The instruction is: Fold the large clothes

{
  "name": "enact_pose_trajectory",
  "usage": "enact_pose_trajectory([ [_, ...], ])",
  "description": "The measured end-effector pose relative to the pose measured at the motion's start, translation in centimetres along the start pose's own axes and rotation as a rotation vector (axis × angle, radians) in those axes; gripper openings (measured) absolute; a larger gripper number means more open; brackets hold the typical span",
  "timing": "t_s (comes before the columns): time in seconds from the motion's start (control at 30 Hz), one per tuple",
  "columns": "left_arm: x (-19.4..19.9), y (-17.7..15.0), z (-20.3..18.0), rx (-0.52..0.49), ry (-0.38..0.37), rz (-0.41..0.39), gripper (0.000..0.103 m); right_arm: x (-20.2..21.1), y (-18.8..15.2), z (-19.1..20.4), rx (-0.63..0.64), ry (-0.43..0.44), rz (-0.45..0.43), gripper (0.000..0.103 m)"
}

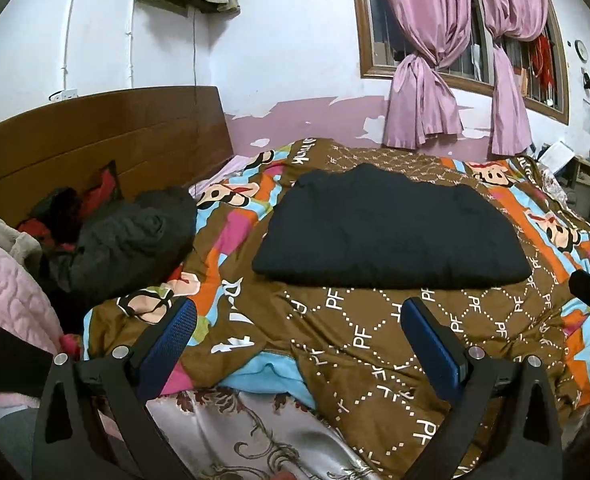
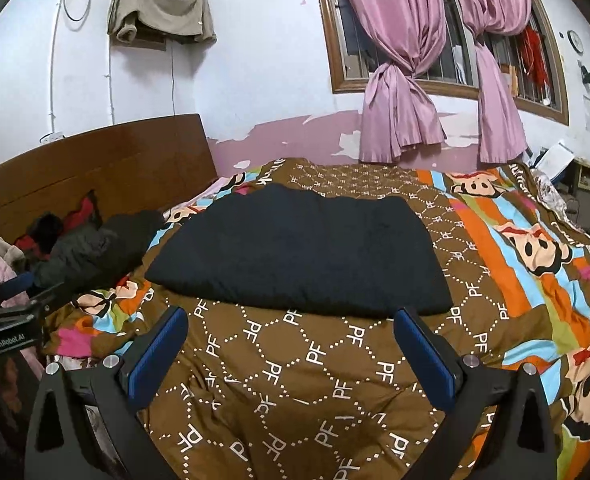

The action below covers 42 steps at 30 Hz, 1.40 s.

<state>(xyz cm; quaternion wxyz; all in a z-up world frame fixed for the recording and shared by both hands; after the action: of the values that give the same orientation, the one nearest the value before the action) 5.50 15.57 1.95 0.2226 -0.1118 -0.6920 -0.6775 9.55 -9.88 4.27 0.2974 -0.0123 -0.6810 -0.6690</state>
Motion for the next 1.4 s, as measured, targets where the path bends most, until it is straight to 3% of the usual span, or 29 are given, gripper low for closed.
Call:
enact_pose_trajectory([
  [0.23, -0.29, -0.63, -0.76, -0.051, 0.003, 0.001, 0.100, -0.26, -0.10, 0.71, 0.020, 0.014, 0.016, 0.103],
  [1.4, -0.58, -0.73, -0.30, -0.040, 0.014, 0.015, 0.100, -0.52, -0.33, 0.74, 0.019, 0.004, 0.033, 0.103],
])
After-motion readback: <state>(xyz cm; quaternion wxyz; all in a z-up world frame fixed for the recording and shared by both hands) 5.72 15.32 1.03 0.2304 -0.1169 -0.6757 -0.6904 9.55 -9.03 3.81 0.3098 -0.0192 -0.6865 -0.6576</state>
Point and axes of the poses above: each gripper's, at about its wrist camera, not at the fingertips, and x roughly against the way its jaws point, z to its left, y to its top, the point moved 2 cm from there along -x, roughly the way its jaws point, and after that the axes turned 2 degrees about x, right-handed, at the moved point
